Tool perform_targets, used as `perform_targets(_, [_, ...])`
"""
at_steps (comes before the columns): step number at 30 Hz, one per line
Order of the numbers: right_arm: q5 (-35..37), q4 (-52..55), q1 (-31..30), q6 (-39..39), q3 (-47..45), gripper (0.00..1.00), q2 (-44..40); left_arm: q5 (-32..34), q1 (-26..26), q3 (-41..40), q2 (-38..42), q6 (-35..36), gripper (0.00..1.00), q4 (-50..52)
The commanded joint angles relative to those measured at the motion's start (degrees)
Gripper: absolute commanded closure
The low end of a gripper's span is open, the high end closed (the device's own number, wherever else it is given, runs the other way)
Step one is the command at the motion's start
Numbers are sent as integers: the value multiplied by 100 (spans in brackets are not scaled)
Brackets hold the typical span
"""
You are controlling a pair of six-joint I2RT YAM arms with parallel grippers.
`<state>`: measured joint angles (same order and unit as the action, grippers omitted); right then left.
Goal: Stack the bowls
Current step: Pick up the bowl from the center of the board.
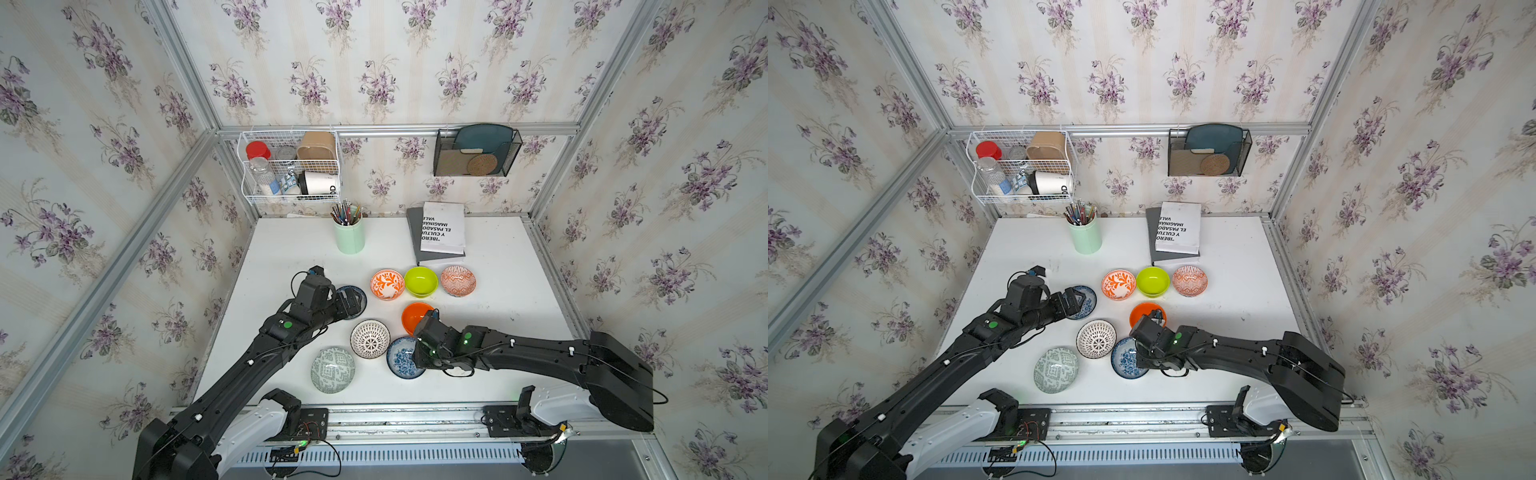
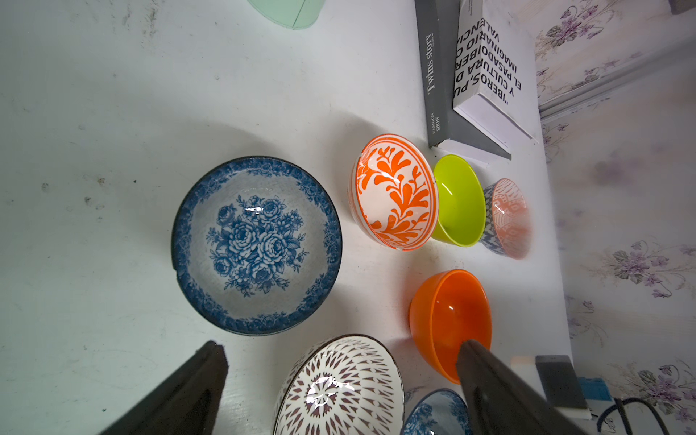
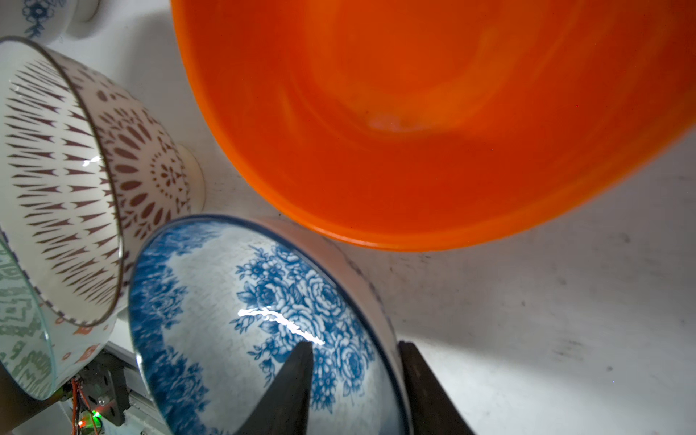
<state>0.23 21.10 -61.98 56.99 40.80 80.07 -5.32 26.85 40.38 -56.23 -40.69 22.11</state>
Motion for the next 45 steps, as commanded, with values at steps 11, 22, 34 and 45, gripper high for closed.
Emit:
perform_targets(11, [152,218,-7,-10,66,78,87,111,-4,-73,73,26,1,-206])
perform_targets(22, [264,668,-2,5,107,100,-169,110,-4,-92,85,19,1,-224])
perform_targets(34, [414,1585,6,-283,542,100,-937,128,-4,-118,86,1,1,-240])
perform_targets(45, [449,2142,1508,-1193,1453,100,-1279,111,-4,-127,94,8,1,-251])
